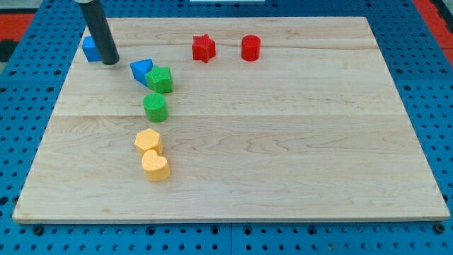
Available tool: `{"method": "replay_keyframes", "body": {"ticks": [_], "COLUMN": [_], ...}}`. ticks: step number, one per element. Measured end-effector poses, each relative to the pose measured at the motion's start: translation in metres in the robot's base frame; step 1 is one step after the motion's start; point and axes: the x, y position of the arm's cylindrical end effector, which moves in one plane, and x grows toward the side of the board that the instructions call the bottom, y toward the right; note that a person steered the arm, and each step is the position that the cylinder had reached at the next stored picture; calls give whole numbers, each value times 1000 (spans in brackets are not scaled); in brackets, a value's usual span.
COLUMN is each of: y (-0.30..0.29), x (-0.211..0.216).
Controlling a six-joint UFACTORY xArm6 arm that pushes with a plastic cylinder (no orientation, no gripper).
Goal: Push the blue triangle to the left side of the yellow heart
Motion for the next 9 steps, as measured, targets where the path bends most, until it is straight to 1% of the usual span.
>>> {"method": "replay_keyframes", "body": {"ticks": [2, 4, 5, 6, 7, 8, 9], "y": [3, 64, 55, 30, -13, 3, 7], "x": [0, -1, 50, 97, 114, 168, 160]}}
